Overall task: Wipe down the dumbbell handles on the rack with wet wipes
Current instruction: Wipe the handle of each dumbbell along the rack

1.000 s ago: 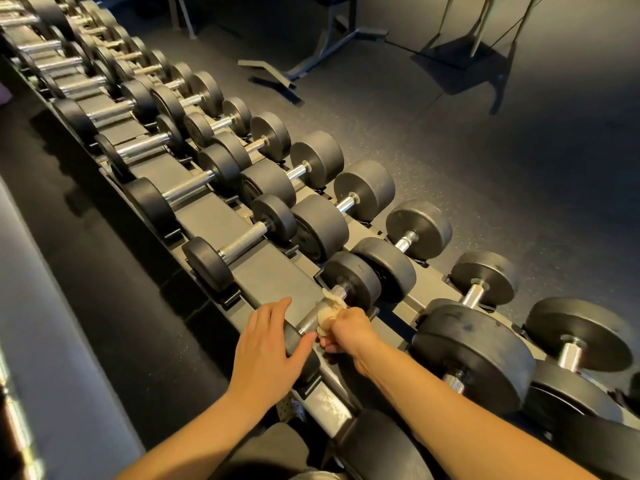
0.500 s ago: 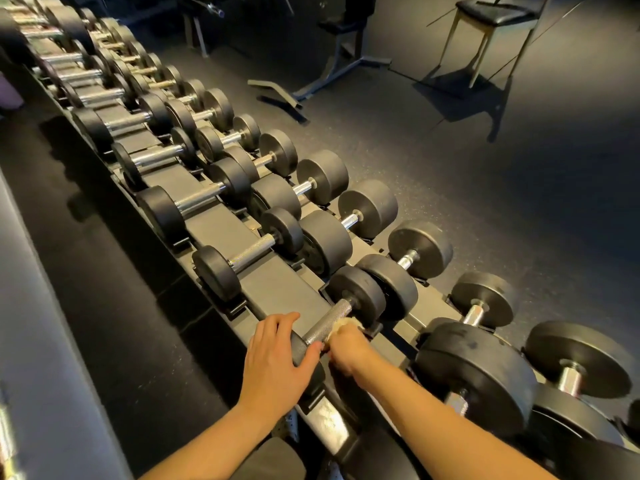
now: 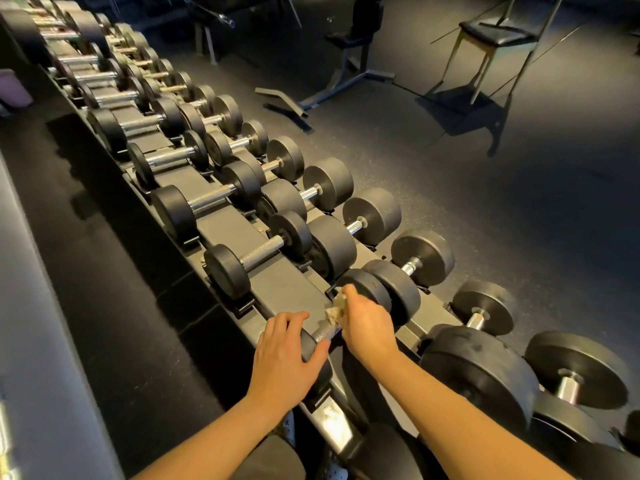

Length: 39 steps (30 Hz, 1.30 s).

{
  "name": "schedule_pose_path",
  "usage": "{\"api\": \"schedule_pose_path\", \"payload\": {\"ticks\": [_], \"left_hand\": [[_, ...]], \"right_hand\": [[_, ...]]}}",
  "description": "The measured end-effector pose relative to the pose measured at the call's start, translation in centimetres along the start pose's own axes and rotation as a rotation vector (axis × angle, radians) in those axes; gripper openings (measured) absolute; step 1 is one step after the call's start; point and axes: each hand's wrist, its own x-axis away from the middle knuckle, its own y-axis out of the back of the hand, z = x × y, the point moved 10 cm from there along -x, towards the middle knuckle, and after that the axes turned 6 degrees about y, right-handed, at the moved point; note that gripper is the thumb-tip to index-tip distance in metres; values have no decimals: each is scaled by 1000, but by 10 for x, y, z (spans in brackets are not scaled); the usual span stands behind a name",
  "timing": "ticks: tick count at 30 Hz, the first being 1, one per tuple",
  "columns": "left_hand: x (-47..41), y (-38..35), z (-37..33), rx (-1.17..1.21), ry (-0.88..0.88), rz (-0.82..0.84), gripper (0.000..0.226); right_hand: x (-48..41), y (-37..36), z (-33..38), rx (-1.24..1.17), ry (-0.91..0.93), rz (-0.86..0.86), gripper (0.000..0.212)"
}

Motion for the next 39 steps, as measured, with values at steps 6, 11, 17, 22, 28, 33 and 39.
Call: {"api": "schedule_pose_path", "payload": {"ticks": [6, 11, 17, 22, 28, 33, 39], "left_hand": [[-1, -2, 3, 20, -8, 11, 63], [0, -2, 4, 69, -24, 20, 77], [1, -6, 8, 171, -16, 91, 78], [0, -8, 12, 153, 3, 93, 72], [0, -9, 11, 134, -1, 91, 73], [-1, -8, 10, 134, 2, 116, 72], [-1, -7, 7, 115, 15, 140, 70]], "right_hand": [[27, -28, 43, -77, 428, 203, 34], [29, -28, 38, -270, 442, 282, 29], [1, -11, 33, 306, 461, 220, 30], [-24, -9, 23, 426, 215, 289, 38], [15, -27, 58, -96, 440, 362, 20], [1, -11, 22, 104, 386, 289, 27], [10, -16, 19, 278, 157, 211, 46]]}}
